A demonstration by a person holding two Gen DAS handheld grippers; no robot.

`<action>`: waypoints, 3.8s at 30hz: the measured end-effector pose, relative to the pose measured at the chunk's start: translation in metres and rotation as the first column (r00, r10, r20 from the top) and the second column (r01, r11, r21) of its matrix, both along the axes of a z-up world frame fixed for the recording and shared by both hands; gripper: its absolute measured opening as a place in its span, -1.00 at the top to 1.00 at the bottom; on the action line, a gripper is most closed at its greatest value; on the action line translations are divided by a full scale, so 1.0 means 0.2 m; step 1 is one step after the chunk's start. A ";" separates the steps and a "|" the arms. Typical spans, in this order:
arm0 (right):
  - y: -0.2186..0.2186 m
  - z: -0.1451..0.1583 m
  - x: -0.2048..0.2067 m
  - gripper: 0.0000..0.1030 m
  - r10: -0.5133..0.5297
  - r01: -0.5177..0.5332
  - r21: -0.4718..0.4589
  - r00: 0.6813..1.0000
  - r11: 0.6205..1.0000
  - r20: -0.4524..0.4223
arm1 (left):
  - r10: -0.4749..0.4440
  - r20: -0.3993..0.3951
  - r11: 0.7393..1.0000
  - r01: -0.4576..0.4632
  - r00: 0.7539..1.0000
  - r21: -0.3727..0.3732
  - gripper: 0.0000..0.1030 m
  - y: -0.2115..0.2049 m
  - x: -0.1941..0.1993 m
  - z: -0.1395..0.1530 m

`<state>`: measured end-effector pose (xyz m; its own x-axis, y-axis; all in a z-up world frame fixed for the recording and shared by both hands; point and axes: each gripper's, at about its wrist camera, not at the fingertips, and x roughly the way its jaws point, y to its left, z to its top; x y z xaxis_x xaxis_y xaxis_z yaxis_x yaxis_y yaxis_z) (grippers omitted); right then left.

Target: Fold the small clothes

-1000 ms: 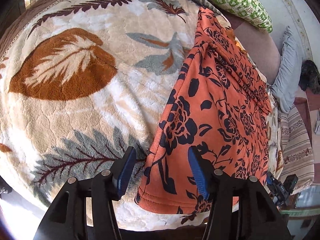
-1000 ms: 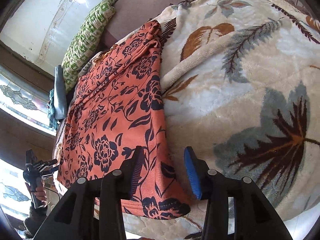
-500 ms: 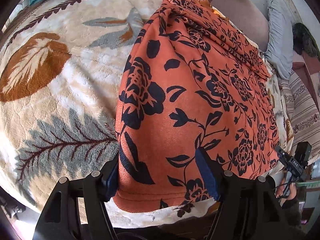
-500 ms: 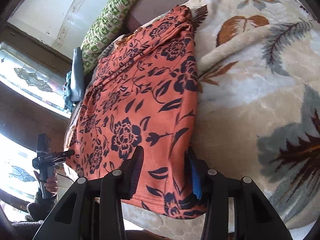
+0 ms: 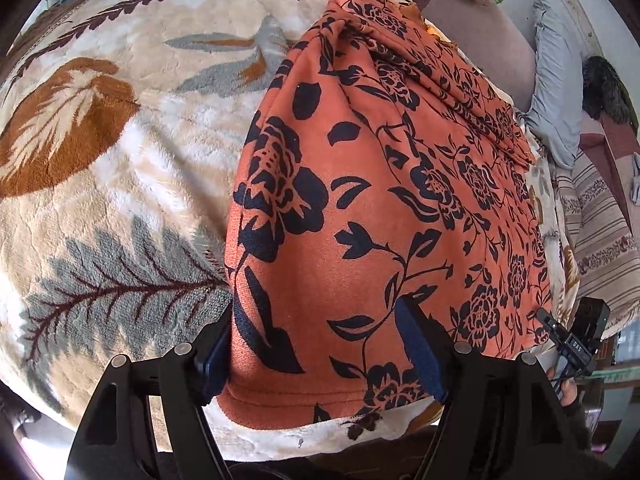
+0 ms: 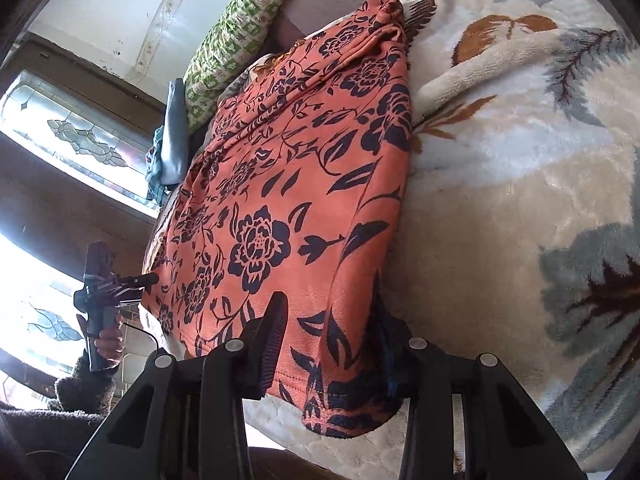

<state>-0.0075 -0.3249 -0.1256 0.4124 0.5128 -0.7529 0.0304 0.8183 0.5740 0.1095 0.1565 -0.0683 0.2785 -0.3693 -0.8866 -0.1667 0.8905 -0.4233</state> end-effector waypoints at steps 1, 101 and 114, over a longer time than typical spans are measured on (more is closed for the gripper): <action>0.01 0.01 0.00 0.32 0.009 -0.009 -0.023 1.000 1.000 0.007 | 0.000 0.002 1.000 0.000 1.000 0.005 -0.38 0.00 0.00 0.00; -0.25 0.45 1.63 0.90 -0.228 0.312 -0.253 0.922 0.916 0.313 | 0.225 0.353 0.951 -0.284 0.908 0.124 0.83 -0.23 1.72 0.20; -0.32 -0.02 1.79 0.80 -0.313 0.333 -0.329 0.943 0.883 0.116 | 0.306 0.170 0.923 -0.336 0.937 0.189 0.77 -0.18 1.91 -0.24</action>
